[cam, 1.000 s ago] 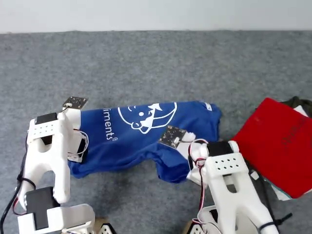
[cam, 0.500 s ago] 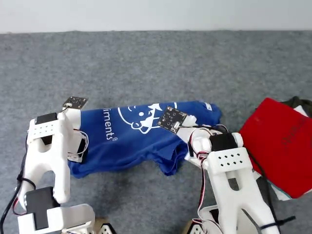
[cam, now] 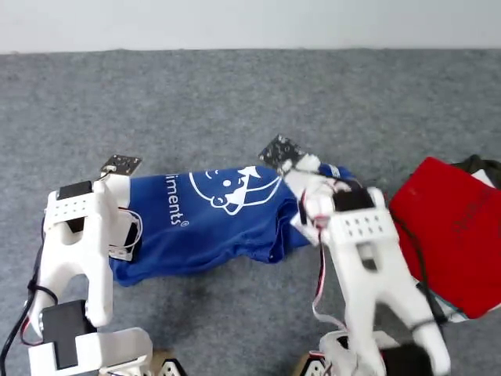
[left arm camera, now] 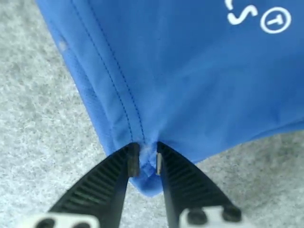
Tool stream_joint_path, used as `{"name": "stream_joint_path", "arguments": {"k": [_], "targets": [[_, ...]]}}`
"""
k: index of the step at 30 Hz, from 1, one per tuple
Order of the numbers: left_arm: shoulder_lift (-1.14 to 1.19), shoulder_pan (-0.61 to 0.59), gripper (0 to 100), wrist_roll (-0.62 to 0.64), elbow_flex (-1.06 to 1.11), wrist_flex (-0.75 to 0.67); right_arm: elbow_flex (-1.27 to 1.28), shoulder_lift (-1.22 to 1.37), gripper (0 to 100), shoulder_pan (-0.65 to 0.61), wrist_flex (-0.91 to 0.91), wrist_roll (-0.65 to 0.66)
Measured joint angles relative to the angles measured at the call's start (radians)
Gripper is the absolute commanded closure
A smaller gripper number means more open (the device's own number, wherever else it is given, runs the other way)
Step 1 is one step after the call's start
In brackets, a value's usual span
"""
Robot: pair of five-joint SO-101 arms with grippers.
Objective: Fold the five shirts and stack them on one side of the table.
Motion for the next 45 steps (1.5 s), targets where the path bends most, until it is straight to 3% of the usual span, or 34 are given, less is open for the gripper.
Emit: {"name": "stream_joint_path", "arguments": {"k": [10, 25, 27, 31, 35, 45], "targets": [[0.0, 0.0, 93, 0.0, 0.0, 0.0, -0.276, 0.299, 98.7, 0.002, 0.046, -0.009], [0.0, 0.0, 93, 0.0, 0.0, 0.0, -0.298, 0.549, 98.6, 0.06, -0.049, -0.011], [0.0, 0.0, 93, 0.0, 0.0, 0.0, -0.299, 0.566, 96.2, 0.066, -0.055, -0.011], [0.0, 0.0, 93, 0.0, 0.0, 0.0, -0.313, 0.589, 82.2, 0.068, -0.051, -0.051], [0.0, 0.0, 93, 0.0, 0.0, 0.0, -0.373, 0.597, 73.6, 0.068, 0.02, -0.129], [0.0, 0.0, 93, 0.0, 0.0, 0.0, -0.718, 0.597, 73.1, 0.069, 0.347, -0.164]]}}
